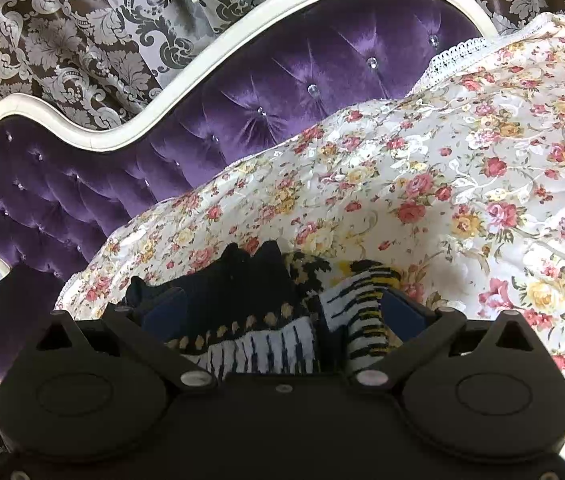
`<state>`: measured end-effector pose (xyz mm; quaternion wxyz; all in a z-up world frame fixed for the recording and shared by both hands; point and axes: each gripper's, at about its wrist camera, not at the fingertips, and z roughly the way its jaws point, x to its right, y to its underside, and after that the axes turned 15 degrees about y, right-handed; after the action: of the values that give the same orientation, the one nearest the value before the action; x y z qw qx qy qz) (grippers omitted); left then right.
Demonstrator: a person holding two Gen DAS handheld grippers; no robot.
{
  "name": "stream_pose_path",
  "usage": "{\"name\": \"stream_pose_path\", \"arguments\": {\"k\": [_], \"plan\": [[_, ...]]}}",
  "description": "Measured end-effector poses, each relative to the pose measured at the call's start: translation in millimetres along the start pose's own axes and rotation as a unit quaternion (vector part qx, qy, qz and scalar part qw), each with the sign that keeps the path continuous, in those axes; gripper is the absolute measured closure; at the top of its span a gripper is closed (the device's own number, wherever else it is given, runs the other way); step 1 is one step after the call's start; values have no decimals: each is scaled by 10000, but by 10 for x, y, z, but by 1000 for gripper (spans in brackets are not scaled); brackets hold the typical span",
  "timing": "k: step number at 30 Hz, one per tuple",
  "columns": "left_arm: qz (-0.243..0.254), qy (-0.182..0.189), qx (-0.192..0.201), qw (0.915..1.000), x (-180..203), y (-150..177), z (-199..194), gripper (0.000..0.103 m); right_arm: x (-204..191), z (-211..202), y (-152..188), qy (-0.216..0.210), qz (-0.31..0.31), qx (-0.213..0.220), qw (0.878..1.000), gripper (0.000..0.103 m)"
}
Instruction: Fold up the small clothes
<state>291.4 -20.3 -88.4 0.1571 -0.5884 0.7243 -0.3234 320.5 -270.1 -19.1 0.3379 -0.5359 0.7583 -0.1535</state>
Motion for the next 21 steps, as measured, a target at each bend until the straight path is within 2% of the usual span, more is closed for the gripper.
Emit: {"name": "stream_pose_path", "arguments": {"k": [7, 16, 21], "plan": [[65, -102, 3, 9999, 46, 22, 13, 0, -93, 34, 68, 64, -307, -118, 9994, 0], [49, -131, -73, 9999, 52, -6, 42, 0, -311, 65, 204, 158, -1058, -244, 9940, 0], [46, -114, -112, 9999, 38, -12, 46, 0, -200, 96, 176, -30, -768, -425, 9961, 0]]}}
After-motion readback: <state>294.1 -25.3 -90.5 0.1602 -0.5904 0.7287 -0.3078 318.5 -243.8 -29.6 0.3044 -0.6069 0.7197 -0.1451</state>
